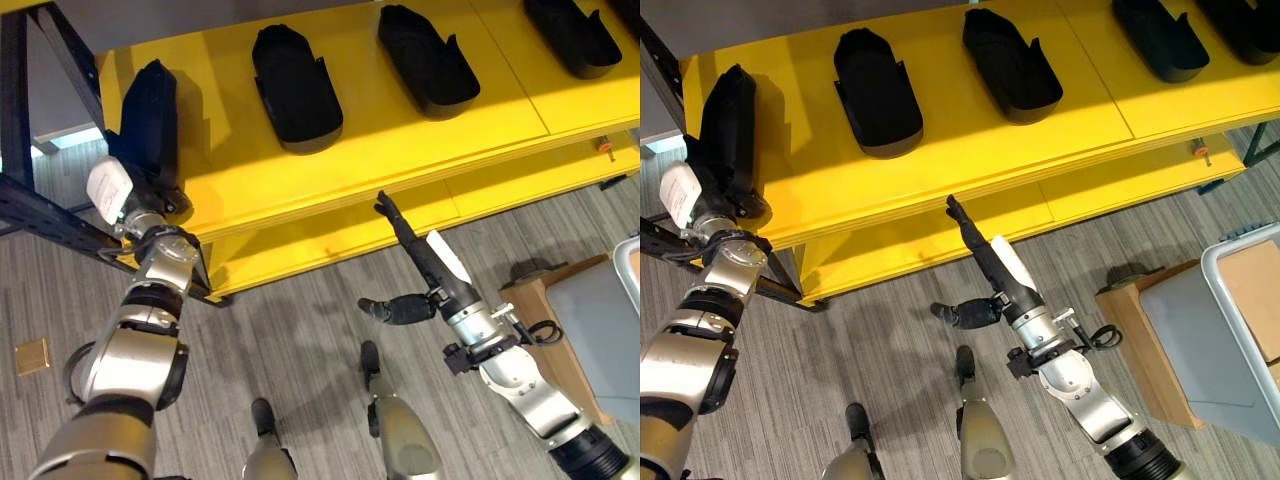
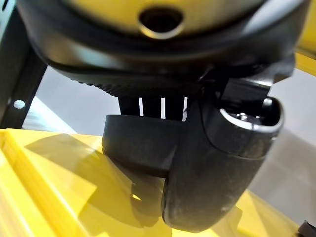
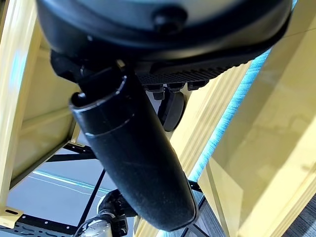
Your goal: Move parts from the plastic box to the shelf.
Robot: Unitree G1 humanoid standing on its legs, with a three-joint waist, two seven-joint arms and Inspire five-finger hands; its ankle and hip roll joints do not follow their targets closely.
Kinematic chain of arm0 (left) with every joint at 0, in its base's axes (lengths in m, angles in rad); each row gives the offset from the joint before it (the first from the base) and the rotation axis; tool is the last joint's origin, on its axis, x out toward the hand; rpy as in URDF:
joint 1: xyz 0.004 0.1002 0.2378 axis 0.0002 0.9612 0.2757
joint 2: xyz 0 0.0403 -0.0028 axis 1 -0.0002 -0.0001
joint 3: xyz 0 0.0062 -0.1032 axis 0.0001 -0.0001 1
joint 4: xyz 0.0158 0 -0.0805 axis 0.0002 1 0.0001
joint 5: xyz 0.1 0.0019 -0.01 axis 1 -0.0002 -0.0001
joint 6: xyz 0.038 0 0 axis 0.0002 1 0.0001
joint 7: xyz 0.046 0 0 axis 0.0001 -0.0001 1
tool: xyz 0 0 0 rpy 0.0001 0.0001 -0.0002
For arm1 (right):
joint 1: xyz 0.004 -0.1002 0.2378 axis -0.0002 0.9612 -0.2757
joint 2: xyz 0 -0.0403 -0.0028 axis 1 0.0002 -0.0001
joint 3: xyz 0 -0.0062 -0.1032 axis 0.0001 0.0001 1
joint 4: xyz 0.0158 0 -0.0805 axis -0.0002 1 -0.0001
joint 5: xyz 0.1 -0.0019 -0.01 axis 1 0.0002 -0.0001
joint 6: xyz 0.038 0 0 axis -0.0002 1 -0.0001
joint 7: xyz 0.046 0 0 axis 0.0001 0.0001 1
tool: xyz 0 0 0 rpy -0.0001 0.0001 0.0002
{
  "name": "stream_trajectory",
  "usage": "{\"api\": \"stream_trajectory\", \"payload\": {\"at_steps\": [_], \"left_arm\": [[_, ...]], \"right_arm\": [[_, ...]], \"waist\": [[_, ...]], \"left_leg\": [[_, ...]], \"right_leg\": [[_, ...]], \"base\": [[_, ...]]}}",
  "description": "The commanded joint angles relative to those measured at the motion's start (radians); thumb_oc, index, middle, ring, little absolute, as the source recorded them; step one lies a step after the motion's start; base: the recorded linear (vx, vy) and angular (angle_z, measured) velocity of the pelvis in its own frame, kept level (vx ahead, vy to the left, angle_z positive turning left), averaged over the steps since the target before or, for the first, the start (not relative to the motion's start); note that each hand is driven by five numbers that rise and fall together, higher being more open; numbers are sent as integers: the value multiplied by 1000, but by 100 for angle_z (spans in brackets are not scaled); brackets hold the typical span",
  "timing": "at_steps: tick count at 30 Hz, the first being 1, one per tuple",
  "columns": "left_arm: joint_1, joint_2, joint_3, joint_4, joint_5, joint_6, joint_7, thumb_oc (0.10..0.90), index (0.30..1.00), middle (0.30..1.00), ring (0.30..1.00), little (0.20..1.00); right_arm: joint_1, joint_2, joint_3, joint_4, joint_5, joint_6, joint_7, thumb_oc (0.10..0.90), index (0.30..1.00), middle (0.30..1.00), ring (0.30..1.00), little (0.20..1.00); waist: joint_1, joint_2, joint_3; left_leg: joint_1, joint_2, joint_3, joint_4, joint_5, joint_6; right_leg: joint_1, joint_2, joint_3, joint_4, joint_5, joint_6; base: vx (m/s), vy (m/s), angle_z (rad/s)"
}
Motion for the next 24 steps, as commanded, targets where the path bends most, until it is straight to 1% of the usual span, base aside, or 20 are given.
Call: {"api": "stream_trajectory", "payload": {"at_steps": [1,3,10,14,17,19,24], "left_arm": [[10,62,40,107,-125,15,-16,400,300,300,300,300],[10,61,40,106,-125,15,-15,400,300,300,300,300],[2,40,88,115,-241,-2,-25,400,300,300,300,300],[-4,8,98,107,-277,-4,-30,400,300,300,300,300],[-21,-33,98,101,-323,-8,-39,400,300,300,300,300],[-35,-56,81,93,-311,-9,-38,400,300,300,300,300],[-59,-65,34,90,-245,-5,-26,400,300,300,300,300]], "right_arm": [[-4,8,-76,-109,41,-81,-10,900,1000,1000,1000,1000],[-3,8,-77,-110,41,-81,-10,900,1000,1000,1000,1000],[16,7,-83,-105,39,-73,-10,900,1000,1000,1000,1000],[20,7,-85,-103,38,-69,-11,900,1000,1000,1000,1000],[21,5,-87,-98,33,-58,-12,900,1000,1000,1000,1000],[20,3,-87,-97,29,-55,-13,900,1000,1000,1000,1000],[18,-2,-92,-100,32,-59,-16,900,1000,1000,1000,1000]], "waist": [[3,-30,-54],[3,-30,-54],[3,-27,-58],[5,-25,-58],[4,-22,-56],[2,-23,-55],[-6,-27,-54]], "left_leg": [[3,41,-5,77,-47,6],[3,41,-5,78,-47,5],[3,40,-10,85,-49,5],[2,40,-12,86,-49,5],[3,39,-16,88,-49,6],[3,39,-17,88,-48,6],[2,41,-14,90,-45,5]], "right_leg": [[26,-123,24,145,-158,112],[26,-123,23,145,-158,112],[34,-125,20,145,-159,111],[37,-126,19,146,-160,110],[42,-128,16,144,-158,110],[43,-128,14,144,-157,110],[44,-126,14,140,-154,108]], "base": [[0,0,0],[0,0,0],[0,0,0],[0,0,0],[-6,0,4],[-16,-7,6],[-11,-2,3]]}}
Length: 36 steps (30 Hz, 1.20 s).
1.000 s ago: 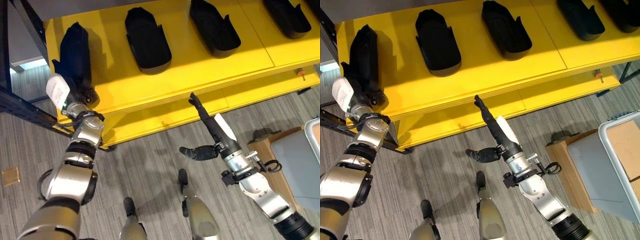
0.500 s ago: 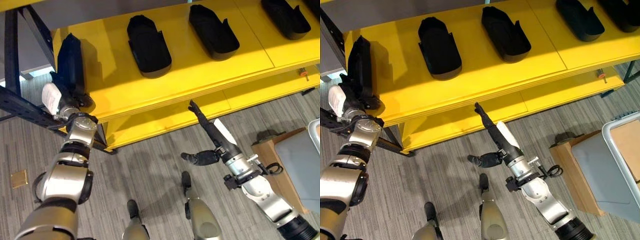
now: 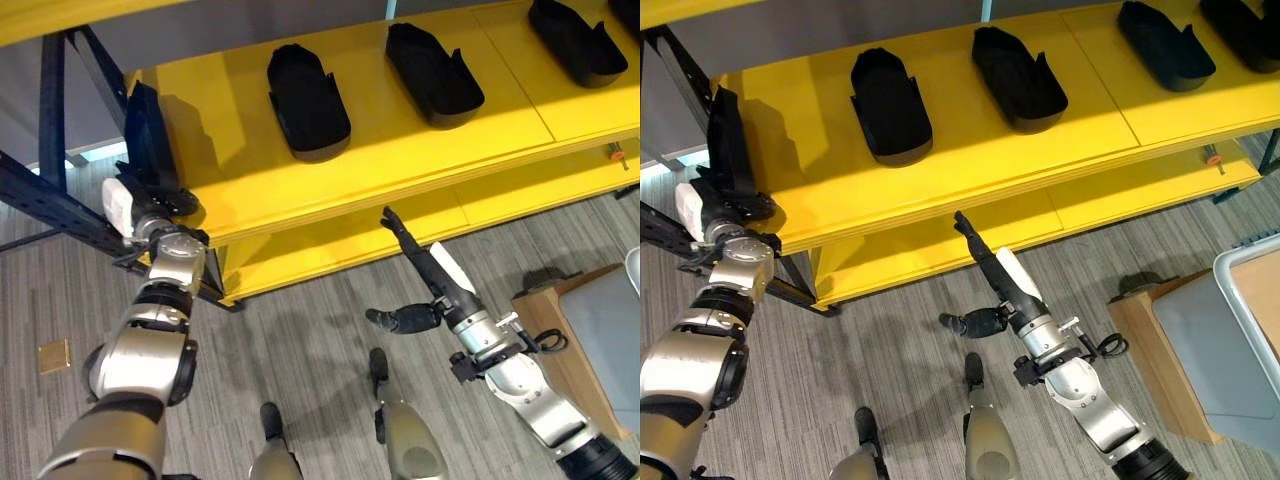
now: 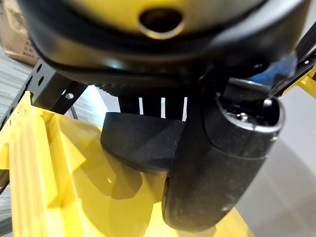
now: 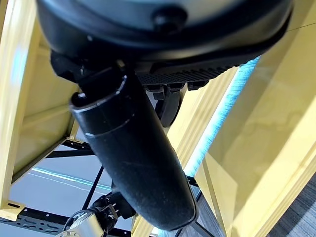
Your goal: Move parts from the plastic box to the shelf.
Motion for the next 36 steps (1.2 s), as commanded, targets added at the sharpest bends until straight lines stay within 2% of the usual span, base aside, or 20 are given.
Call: {"api": "stream_trajectory", "payload": {"at_steps": [1,6,11,16,26,27,29,36], "left_arm": [[-47,-5,-23,81,19,6,-24,400,300,300,300,300],[-47,30,-135,52,246,21,0,400,300,300,300,300],[-51,66,-221,35,401,33,-14,400,300,300,300,300],[-68,86,-278,42,495,49,-38,400,300,300,300,300],[-78,81,-216,112,384,44,-91,400,300,300,300,300],[-76,76,-158,141,289,39,-110,400,300,300,300,300],[-76,75,-112,155,207,33,-119,400,300,300,300,300],[-106,85,-34,181,37,39,-146,400,300,300,300,300]], "right_arm": [[-35,3,-79,-100,32,-84,-24,900,1000,1000,1000,1000],[-26,-10,-94,-108,40,-106,-24,900,1000,1000,1000,1000],[-26,-15,-100,-111,46,-124,-21,900,1000,1000,1000,1000],[-24,-18,-103,-108,42,-128,-18,900,1000,1000,1000,1000],[3,-15,-112,-113,46,-115,3,900,1000,1000,1000,1000],[20,-9,-119,-111,49,-108,10,900,1000,1000,1000,1000],[26,-6,-120,-109,54,-101,15,900,1000,1000,1000,1000],[37,5,-118,-91,60,-81,24,900,1000,1000,1000,1000]], "waist": [[-7,-56,-22],[-14,-59,-25],[-19,-55,-32],[-22,-51,-36],[-26,-48,-44],[-27,-47,-48],[-26,-47,-50],[-20,-43,-50]], "left_leg": [[2,43,3,90,-55,4],[1,47,6,95,-53,1],[-2,50,8,96,-50,-1],[-3,50,9,98,-49,-2],[-3,51,16,102,-51,-2],[-3,52,16,104,-51,-3],[-4,51,16,106,-52,-3],[-8,48,9,113,-56,-2]], "right_leg": [[34,-121,20,138,-155,110],[33,-117,28,138,-153,109],[29,-115,33,137,-152,110],[27,-113,37,137,-152,112],[28,-112,40,132,-149,112],[29,-113,39,132,-149,112],[29,-113,37,133,-149,112],[31,-116,32,140,-152,112]], "base": [[0,0,0],[-6,-4,0],[0,0,0],[0,0,0],[8,1,-3],[34,3,-5],[21,2,0],[4,1,0]]}}
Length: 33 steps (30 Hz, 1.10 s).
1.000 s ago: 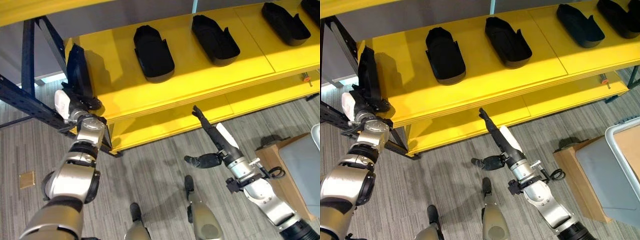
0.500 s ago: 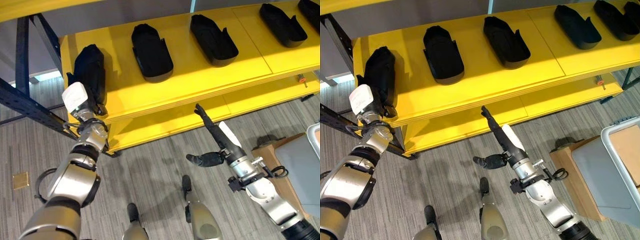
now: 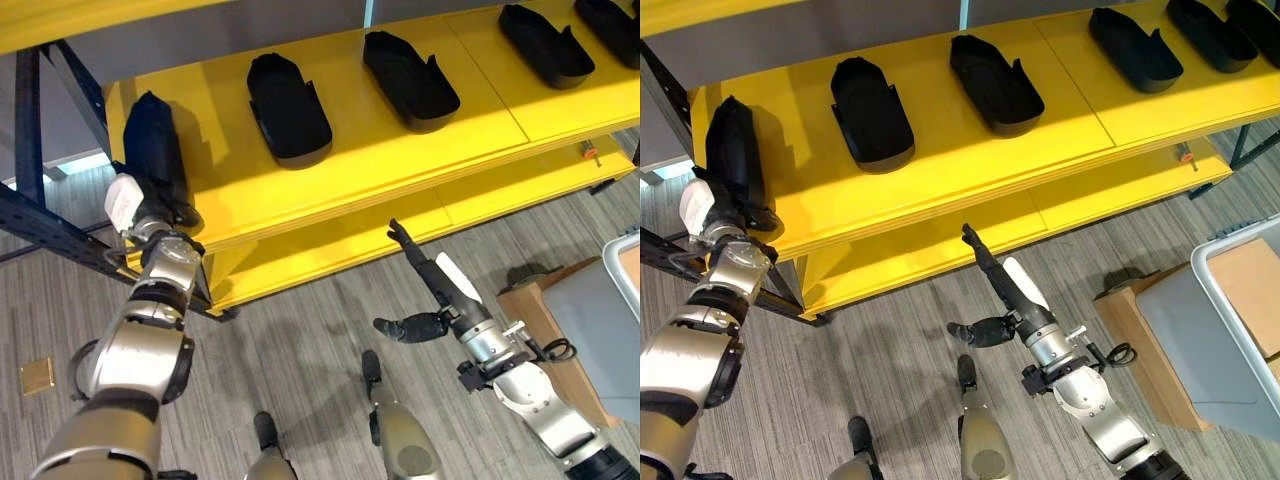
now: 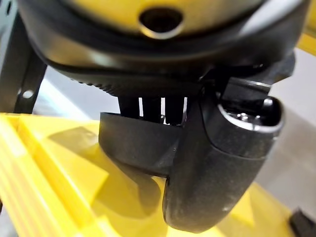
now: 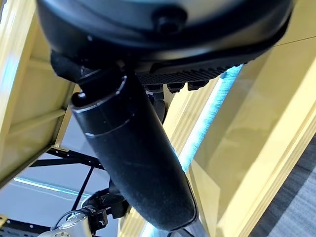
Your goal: Move parts from the plastic box to the shelf.
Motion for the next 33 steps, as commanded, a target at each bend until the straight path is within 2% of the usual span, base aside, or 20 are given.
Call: {"api": "stream_trajectory", "payload": {"at_steps": [1,8,25,26,27,28,29,33], "left_arm": [[-45,45,22,73,-98,0,-30,400,300,300,300,300],[-61,46,35,74,-151,-3,-34,400,300,300,300,300],[-108,59,-28,78,-79,-7,-39,400,300,300,300,300],[-112,63,-28,78,-84,-8,-40,524,473,473,473,473],[-115,66,-26,76,-88,-8,-40,590,566,566,566,566],[-118,68,-26,76,-91,-8,-41,855,937,937,937,937],[-119,69,-22,76,-97,-10,-40,900,1000,1000,1000,1000],[-132,67,-3,67,-163,-25,-42,900,1000,1000,1000,1000]], "right_arm": [[-23,16,-85,-91,38,-76,-11,900,1000,1000,1000,1000],[-19,15,-87,-88,37,-69,-8,900,1000,1000,1000,1000],[2,-8,-99,-93,45,-72,5,900,1000,1000,1000,1000],[2,-9,-98,-92,47,-73,8,900,1000,1000,1000,1000],[2,-10,-98,-90,45,-71,9,900,1000,1000,1000,1000],[3,-11,-98,-89,46,-71,10,900,1000,1000,1000,1000],[4,-10,-100,-88,47,-71,10,900,1000,1000,1000,1000],[9,-6,-102,-82,47,-68,7,900,1000,1000,1000,1000]], "waist": [[8,-23,-46],[11,-23,-47],[-3,-26,-55],[-4,-26,-56],[-5,-25,-57],[-5,-25,-57],[-5,-25,-58],[-4,-24,-61]], "left_leg": [[-26,47,-9,113,-52,-3],[-29,47,-14,114,-53,-3],[-30,48,-8,126,-57,-6],[-31,48,-7,128,-57,-6],[-31,48,-7,128,-57,-6],[-32,48,-7,128,-57,-6],[-33,48,-7,129,-57,-6],[-37,46,-11,134,-59,-5]], "right_leg": [[24,-120,22,142,-139,98],[25,-122,19,144,-142,98],[21,-121,32,146,-142,100],[20,-120,33,145,-142,100],[19,-120,34,146,-141,100],[19,-120,33,146,-141,100],[19,-120,33,146,-141,100],[17,-121,33,148,-142,100]], "base": [[0,0,0],[0,0,0],[1,0,0],[11,0,-4],[11,-1,-5],[0,0,0],[0,0,0],[0,0,0]]}}
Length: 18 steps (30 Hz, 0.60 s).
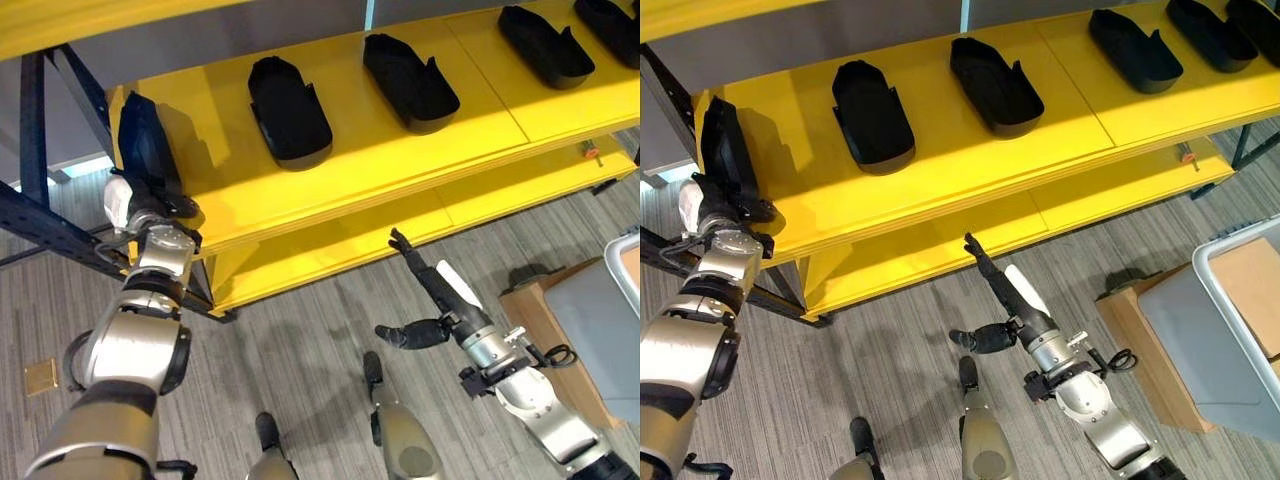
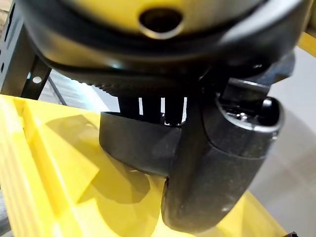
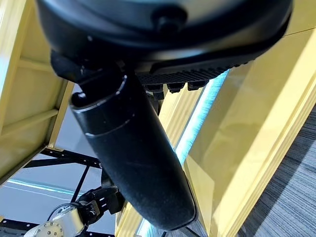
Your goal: Move parts from the plastic box to the shelf.
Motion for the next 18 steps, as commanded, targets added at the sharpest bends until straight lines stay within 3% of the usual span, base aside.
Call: {"api": "stream_trajectory", "payload": {"at_steps": [1,6,13,18], "left_arm": [[-111,58,13,65,-60,-46,2,900,1000,1000,1000,1000],[-154,51,72,14,-281,-89,-12,900,1000,1000,1000,1000],[-201,53,56,-44,-390,-127,-38,900,1000,1000,1000,1000],[-235,64,16,-67,-375,-133,-42,900,1000,1000,1000,1000]], "right_arm": [[-26,-5,-90,-82,46,-80,-20,900,1000,1000,1000,1000],[-18,13,-95,-65,44,-71,-29,900,1000,1000,1000,1000],[-20,21,-117,-53,23,-58,-46,900,1000,1000,1000,1000],[-18,21,-126,-51,11,-55,-45,900,1000,1000,1000,1000]], "waist": [[-4,-28,-55],[1,-19,-60],[7,-9,-66],[11,-1,-73]], "left_leg": [[-37,48,-13,130,-59,-5],[-36,47,-19,135,-63,-6],[-32,46,-31,138,-67,-4],[-22,42,-33,134,-68,-3]], "right_leg": [[27,-121,21,134,-141,101],[35,-123,17,132,-145,102],[52,-126,11,133,-150,100],[67,-128,7,127,-152,100]], "base": [[0,0,0],[14,2,0],[0,0,0],[0,0,0]]}}
